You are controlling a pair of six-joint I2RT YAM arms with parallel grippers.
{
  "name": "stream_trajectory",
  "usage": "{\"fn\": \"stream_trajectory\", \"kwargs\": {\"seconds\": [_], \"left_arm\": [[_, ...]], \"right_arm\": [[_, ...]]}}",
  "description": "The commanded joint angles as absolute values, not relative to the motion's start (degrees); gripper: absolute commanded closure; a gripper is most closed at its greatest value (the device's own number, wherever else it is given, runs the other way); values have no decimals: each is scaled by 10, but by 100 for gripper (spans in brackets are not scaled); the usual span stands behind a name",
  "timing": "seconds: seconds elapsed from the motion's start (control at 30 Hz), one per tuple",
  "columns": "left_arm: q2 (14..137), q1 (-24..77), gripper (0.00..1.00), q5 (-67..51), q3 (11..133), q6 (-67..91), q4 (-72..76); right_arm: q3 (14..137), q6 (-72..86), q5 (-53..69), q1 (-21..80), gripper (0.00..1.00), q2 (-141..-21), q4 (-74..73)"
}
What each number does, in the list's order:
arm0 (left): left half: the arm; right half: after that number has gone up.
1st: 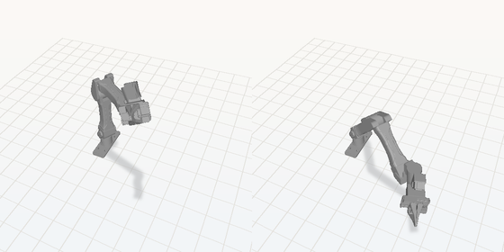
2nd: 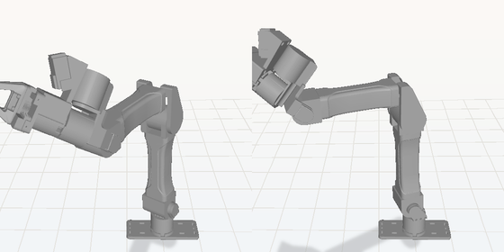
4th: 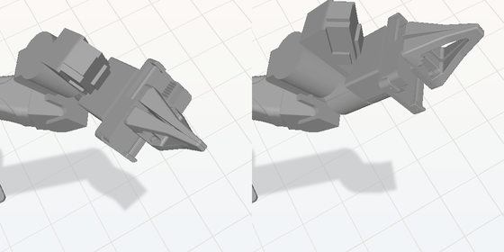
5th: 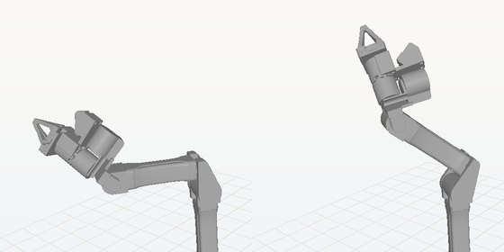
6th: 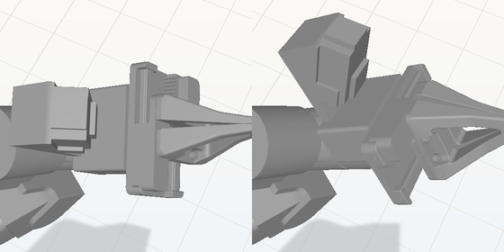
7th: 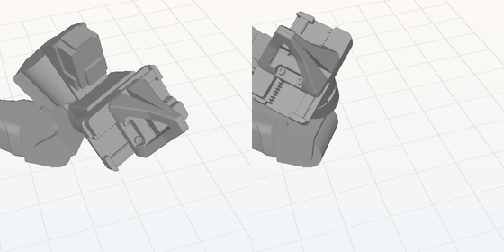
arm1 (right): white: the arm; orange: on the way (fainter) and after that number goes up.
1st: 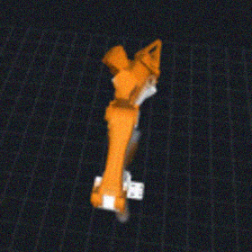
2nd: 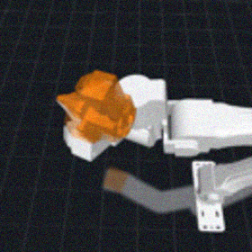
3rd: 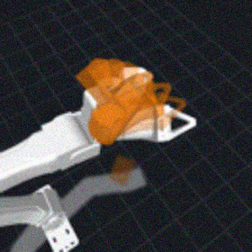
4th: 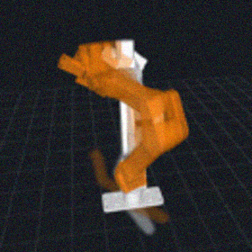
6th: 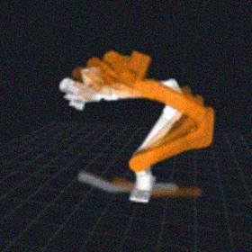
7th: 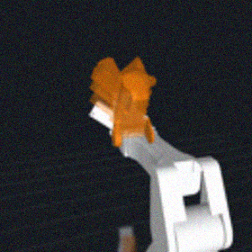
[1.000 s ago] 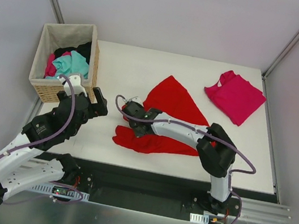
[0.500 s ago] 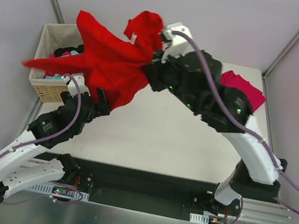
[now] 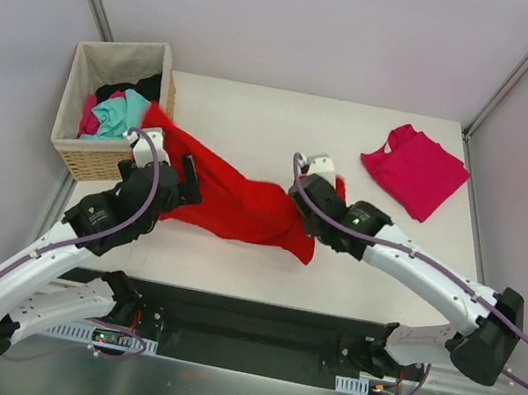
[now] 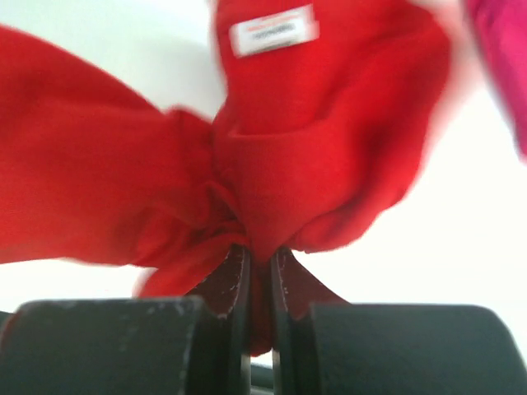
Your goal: Fold and stack the t-shirts
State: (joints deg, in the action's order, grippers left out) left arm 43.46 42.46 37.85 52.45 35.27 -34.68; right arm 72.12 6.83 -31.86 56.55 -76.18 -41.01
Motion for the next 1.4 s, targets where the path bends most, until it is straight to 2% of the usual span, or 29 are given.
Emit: {"fn": "stream_trajectory", "kwargs": {"seconds": [0.0, 0.23, 0.5, 0.6, 0.63, 0.7, 0.73, 1.0, 1.23, 1.37], "left_arm": [[461, 429, 1, 352, 519, 355, -309], [497, 429, 1, 282, 506, 362, -280], [563, 429, 1, 285, 518, 302, -230], [616, 428, 1, 264, 512, 277, -165], [628, 429, 1, 262, 515, 275, -151], [666, 427, 1, 253, 532, 261, -130], [679, 426, 1, 253, 558, 258, -130], [814, 355, 1, 202, 676, 229, -102], [972, 291, 8, 142, 747, 224, -93], [1052, 267, 16, 47, 801, 219, -93]], "right_arm": [[641, 147, -331, 563, 99, -764, -367], [577, 177, -352, 549, 99, -789, -365], [548, 185, -402, 512, 99, -785, -382], [572, 168, -403, 512, 53, -786, -380], [581, 164, -403, 513, 25, -785, -381], [600, 150, -406, 513, 1, -781, -388], [619, 144, -407, 513, 3, -780, -392], [697, 120, -422, 538, 3, -745, -438], [708, 113, -438, 553, 3, -688, -463], [702, 106, -446, 552, 3, -662, -468]]}}
